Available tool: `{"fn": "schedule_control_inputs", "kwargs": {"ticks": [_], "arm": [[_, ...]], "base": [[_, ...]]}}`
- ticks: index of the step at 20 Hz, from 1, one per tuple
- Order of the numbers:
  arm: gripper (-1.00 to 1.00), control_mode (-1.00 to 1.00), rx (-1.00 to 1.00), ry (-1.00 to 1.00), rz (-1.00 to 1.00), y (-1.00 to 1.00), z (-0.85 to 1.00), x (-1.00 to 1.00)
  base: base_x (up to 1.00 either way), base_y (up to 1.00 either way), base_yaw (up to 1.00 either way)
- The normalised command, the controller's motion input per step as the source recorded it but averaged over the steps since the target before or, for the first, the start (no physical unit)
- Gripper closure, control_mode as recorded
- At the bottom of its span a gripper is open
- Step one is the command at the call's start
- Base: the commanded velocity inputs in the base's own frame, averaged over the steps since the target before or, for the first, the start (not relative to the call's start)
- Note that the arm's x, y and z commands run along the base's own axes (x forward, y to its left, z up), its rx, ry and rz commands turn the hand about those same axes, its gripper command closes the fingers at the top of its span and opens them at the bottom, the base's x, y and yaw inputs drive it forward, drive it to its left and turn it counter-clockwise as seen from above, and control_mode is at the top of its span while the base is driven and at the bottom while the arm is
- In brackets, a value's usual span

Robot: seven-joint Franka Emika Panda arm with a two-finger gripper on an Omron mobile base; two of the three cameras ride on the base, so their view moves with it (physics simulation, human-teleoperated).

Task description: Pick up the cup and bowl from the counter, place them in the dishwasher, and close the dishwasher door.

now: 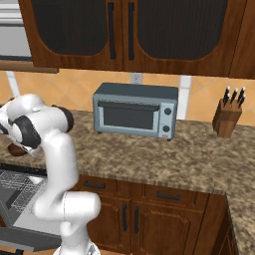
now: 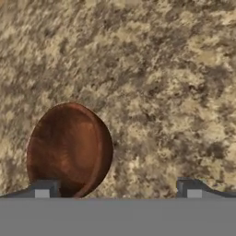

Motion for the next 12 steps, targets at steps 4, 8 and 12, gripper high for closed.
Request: {"fn": "schedule_control_inputs", "kwargs": {"ticks": [4, 8, 12], "arm": [[-1.0, -1.0, -0.16, 0.23, 0.01, 0.33, 0.0, 0.76], [-1.0, -1.0, -0.25, 0.11, 0.04, 0.55, 0.17, 0.46], [-1.0, -1.0, -0.27, 0.13, 0.02, 0.6, 0.12, 0.55]], "base": [[0.0, 0.0, 0.0], [0.0, 0.0, 0.0], [0.0, 0.0, 0.0]]}}
